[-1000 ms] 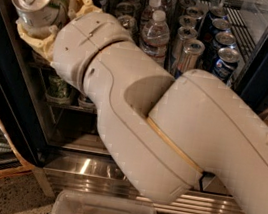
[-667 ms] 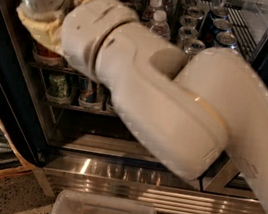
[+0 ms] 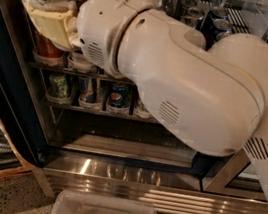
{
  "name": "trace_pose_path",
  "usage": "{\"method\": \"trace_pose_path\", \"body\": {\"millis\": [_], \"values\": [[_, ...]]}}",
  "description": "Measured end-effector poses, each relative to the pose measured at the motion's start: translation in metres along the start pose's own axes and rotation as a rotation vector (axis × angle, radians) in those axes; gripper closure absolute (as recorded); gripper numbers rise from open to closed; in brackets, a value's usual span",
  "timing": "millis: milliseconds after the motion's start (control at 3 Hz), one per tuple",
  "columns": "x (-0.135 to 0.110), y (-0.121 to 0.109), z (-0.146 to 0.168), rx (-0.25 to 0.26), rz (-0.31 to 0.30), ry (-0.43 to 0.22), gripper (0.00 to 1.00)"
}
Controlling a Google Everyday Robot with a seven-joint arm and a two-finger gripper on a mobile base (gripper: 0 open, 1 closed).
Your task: Pick 7up can from top shelf of fridge
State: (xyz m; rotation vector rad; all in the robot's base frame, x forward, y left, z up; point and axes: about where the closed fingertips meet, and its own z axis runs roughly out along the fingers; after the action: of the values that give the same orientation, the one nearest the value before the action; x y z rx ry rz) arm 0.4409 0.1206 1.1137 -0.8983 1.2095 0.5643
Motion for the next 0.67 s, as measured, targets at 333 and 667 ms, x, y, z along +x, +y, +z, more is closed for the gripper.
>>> {"method": "trace_pose_path", "body": {"millis": [333,667], "values": [[-0.021,-0.022,-0.027,-0.075,0.125,-0.001,1.00],[-0.027,-0.014,-0.068,-0.155,0.263,0.078,1.00]]}}
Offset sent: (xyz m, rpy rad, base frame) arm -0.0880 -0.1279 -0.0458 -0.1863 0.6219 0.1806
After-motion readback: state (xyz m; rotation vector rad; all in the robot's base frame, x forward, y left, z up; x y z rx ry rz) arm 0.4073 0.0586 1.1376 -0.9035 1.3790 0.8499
